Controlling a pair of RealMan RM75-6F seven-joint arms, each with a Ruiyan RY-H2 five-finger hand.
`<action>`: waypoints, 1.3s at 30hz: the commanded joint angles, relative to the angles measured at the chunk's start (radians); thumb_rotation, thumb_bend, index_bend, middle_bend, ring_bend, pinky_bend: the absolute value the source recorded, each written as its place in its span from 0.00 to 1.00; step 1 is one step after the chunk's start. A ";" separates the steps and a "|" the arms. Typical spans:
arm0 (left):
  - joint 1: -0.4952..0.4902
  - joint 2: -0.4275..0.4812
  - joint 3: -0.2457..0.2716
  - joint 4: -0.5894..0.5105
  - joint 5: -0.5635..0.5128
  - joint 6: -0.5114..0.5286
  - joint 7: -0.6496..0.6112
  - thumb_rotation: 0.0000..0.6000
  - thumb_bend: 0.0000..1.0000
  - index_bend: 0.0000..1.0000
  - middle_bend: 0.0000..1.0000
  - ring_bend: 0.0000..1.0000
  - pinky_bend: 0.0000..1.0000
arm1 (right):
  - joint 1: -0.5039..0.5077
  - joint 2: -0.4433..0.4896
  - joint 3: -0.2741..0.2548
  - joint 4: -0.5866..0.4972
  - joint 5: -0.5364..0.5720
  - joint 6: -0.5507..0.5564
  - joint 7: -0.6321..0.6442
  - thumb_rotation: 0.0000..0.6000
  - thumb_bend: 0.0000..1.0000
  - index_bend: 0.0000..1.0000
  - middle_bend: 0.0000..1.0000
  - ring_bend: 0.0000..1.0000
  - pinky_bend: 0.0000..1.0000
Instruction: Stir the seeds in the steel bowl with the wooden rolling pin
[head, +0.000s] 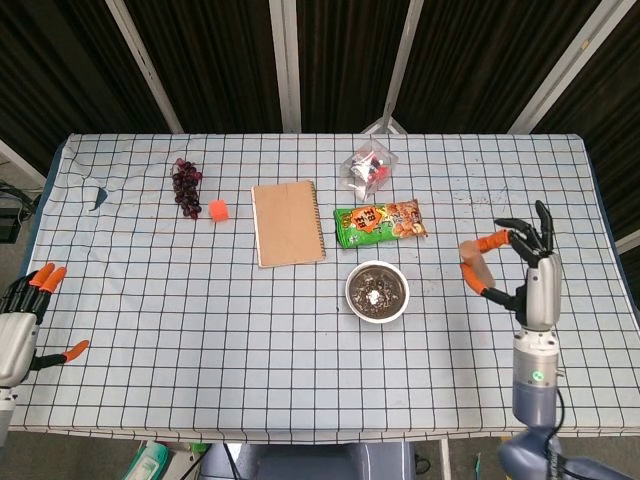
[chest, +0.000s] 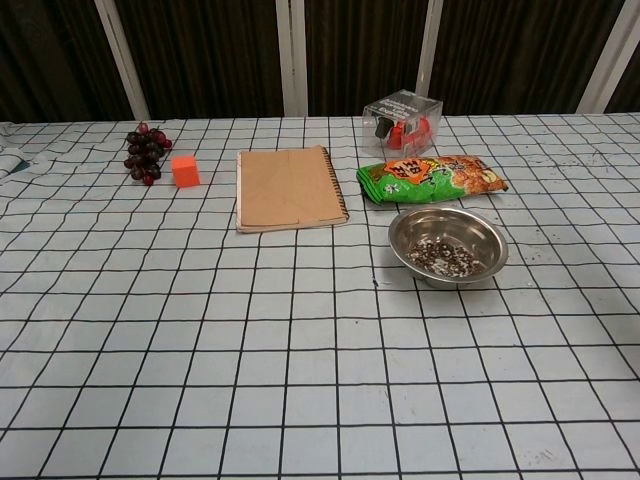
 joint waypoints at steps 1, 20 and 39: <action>0.001 -0.002 0.001 0.000 0.002 0.003 0.002 1.00 0.02 0.00 0.00 0.00 0.00 | -0.062 0.086 -0.092 0.055 -0.082 0.006 -0.056 1.00 0.77 0.83 0.68 0.32 0.00; 0.004 -0.004 0.003 -0.004 -0.004 -0.001 0.010 1.00 0.02 0.00 0.00 0.00 0.00 | -0.069 0.101 -0.315 0.213 -0.208 -0.167 -0.428 1.00 0.77 0.83 0.68 0.32 0.00; 0.003 -0.006 0.005 -0.001 0.000 -0.001 0.017 1.00 0.02 0.00 0.00 0.00 0.00 | -0.052 0.038 -0.339 0.246 -0.149 -0.250 -0.557 1.00 0.59 0.57 0.55 0.19 0.00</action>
